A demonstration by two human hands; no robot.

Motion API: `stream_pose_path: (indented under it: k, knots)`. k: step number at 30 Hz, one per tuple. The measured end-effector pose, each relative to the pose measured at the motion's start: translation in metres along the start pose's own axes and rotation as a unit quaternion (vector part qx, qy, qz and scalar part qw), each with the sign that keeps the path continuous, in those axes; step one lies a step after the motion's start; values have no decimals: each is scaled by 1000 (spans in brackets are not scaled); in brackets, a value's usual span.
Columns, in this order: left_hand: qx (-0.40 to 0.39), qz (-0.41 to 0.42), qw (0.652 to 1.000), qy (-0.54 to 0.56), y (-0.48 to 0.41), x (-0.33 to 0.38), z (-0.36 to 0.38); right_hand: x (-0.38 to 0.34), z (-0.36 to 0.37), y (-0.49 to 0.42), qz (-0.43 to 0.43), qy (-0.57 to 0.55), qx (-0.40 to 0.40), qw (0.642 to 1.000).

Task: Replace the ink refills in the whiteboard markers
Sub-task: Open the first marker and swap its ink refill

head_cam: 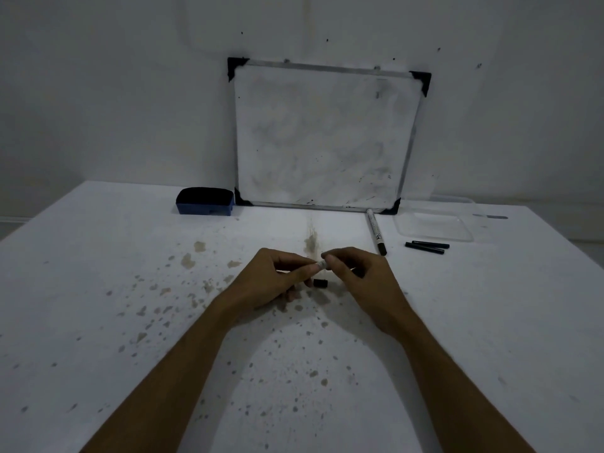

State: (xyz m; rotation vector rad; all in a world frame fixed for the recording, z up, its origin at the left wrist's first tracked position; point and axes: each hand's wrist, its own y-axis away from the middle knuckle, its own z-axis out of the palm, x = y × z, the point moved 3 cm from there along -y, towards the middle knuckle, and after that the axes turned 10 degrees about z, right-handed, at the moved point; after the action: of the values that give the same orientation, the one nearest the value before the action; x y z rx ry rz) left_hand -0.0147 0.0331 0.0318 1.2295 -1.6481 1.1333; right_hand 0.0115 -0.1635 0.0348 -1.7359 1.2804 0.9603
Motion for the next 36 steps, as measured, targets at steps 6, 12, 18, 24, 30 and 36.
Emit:
stream_pose_path:
  k: [6,12,18,24,30,36]
  knots:
    - [143,-52,958,243,-6,-2,2,11,-8,-6,94,-146,122,977]
    - [183,1,954,239,-1,1,36,1,11,1,142,-218,49,964]
    - [270,86,942,182,-3,17,26,2,30,2,345,-511,-51,786]
    - [227,80,969,58,1,6,43,2,33,4,352,-511,-37,784]
    - [204,97,974,28,-1,7,41,2,31,3,344,-515,-47,784]
    - [216,134,967,16,2,15,41,0,34,5,327,-499,-55,801]
